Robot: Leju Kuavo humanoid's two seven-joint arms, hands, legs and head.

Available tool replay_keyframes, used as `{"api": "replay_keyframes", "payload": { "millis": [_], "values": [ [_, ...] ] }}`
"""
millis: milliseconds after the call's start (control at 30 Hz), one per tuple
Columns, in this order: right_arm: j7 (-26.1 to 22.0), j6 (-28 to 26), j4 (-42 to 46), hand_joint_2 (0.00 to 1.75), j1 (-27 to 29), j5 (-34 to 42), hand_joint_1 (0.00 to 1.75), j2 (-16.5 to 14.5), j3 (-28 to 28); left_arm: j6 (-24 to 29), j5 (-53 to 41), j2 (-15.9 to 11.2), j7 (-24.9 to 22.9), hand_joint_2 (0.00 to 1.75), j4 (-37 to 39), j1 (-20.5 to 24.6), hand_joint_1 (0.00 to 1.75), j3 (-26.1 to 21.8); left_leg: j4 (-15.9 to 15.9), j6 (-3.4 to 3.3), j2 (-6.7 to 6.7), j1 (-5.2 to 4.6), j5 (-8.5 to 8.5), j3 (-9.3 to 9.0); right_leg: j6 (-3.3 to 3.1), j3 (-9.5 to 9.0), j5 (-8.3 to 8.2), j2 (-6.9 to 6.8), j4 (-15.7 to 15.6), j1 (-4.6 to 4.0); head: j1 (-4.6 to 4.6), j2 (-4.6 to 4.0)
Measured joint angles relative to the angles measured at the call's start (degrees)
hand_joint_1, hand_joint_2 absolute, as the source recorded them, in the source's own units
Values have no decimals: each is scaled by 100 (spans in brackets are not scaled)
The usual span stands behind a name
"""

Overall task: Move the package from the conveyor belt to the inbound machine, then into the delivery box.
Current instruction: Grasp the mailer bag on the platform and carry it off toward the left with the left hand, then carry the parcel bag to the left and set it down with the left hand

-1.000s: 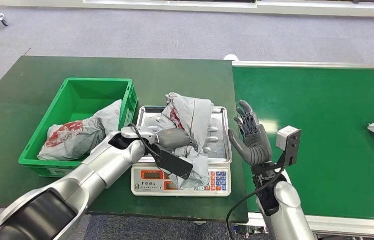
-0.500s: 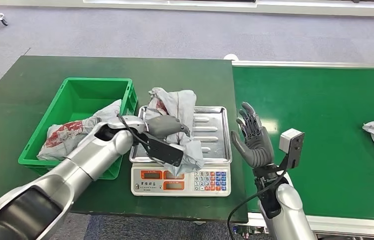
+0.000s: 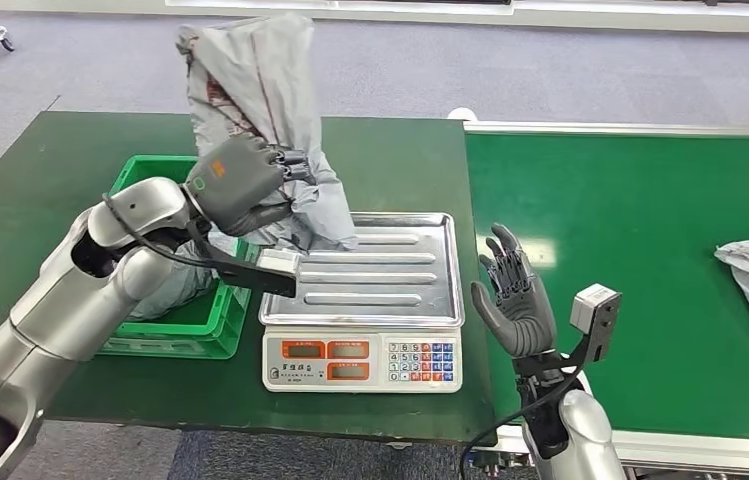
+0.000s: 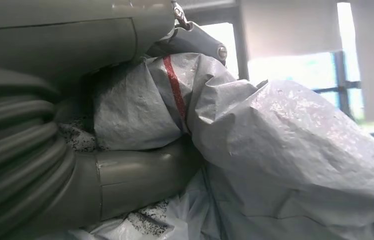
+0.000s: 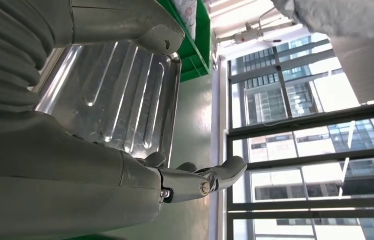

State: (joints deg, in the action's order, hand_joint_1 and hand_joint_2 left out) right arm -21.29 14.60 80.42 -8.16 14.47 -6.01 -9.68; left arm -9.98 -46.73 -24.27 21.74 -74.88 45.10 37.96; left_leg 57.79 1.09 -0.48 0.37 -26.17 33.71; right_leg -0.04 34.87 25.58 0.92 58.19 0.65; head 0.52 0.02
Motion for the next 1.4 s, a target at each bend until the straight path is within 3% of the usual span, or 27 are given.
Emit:
{"api": "replay_keyframes", "payload": {
  "millis": [167,333,800,1400],
  "values": [
    [-18,58,108,175,179,-7,0,-9,185,298,-238,-390,93,175,31,-772,175,-616,-1,1,6,2,0,3,-1,9,1,8,0,-2,2,0],
    [-30,100,143,175,232,-7,0,-14,274,299,-353,-534,173,175,90,-1098,175,-993,-1,1,2,1,0,10,-1,12,1,4,0,-2,1,0],
    [-63,116,145,175,302,-42,0,-43,315,71,-301,-835,288,175,330,-1423,175,-1451,-1,4,4,3,-1,14,-2,19,1,5,0,-3,1,0],
    [-65,118,145,175,312,-46,0,-44,317,71,-302,-894,311,175,488,-1490,175,-1541,-1,3,5,2,-2,15,-2,19,1,1,-1,-2,1,0]
  ]
}}
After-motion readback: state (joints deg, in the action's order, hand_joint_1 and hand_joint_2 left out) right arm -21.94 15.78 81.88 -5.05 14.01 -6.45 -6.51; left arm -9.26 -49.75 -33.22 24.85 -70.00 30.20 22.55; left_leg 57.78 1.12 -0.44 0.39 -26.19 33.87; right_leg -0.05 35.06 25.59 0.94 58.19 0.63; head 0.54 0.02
